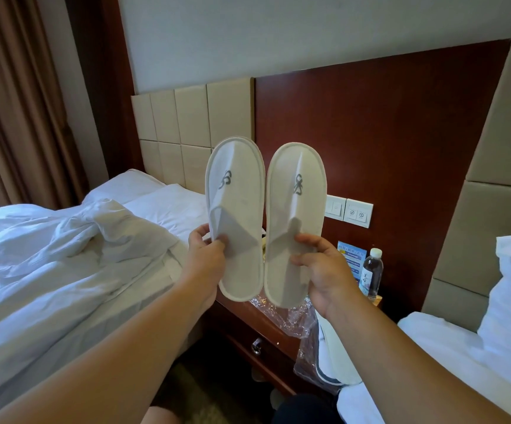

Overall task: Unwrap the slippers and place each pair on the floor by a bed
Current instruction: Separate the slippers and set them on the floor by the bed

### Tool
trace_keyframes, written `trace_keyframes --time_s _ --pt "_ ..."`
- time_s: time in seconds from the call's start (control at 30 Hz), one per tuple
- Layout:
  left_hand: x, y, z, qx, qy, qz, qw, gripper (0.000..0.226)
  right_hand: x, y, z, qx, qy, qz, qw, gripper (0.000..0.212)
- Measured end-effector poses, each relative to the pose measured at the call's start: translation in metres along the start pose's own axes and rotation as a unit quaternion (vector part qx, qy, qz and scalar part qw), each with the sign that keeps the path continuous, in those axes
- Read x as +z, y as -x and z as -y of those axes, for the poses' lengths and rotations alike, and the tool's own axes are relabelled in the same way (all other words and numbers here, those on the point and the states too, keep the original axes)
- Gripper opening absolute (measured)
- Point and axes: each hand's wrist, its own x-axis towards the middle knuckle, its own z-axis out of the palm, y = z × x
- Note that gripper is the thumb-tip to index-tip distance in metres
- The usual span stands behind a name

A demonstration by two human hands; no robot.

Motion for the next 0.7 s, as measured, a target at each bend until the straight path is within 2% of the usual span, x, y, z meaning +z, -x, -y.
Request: trace_keyframes --time_s 0.17,0.27,0.33,0.43,0.5,0.57,0.63,0.7 --pt "0.008 0.008 0.003 -0.011 0.0 0.013 1.0 0.029 0.009 0.005 0.002 0.005 -0.01 0.031 0.999 0.041" --pt "0.019 0.016 0.004 -0.032 0.014 0.057 0.998 0.023 0.02 0.011 0.004 0.006 -0.026 0.095 0.995 0.025" --pt "0.024 0.02 0.001 -0.053 0.033 0.105 0.992 0.028 0.025 0.015 0.006 0.006 -0.057 0.14 0.989 0.02" --pt "0.028 0.025 -0.005 -0.06 0.049 0.169 0.983 0.026 0.03 0.022 0.012 0.015 -0.097 0.197 0.975 0.049" --pt "0.03 0.028 -0.005 -0.044 0.026 0.187 0.981 0.02 0.033 0.027 0.014 0.018 -0.102 0.24 0.965 0.052" --pt "0.032 0.03 -0.004 -0.031 -0.018 0.194 0.98 0.015 0.034 0.03 0.015 0.029 -0.103 0.236 0.966 0.058" --pt "0.03 0.034 -0.006 -0.027 -0.061 0.165 0.984 0.01 0.032 0.029 0.014 0.036 -0.112 0.208 0.971 0.064" --pt "0.027 0.038 -0.009 -0.024 -0.103 0.11 0.988 0.02 0.03 0.029 0.014 0.025 -0.124 0.201 0.971 0.063"
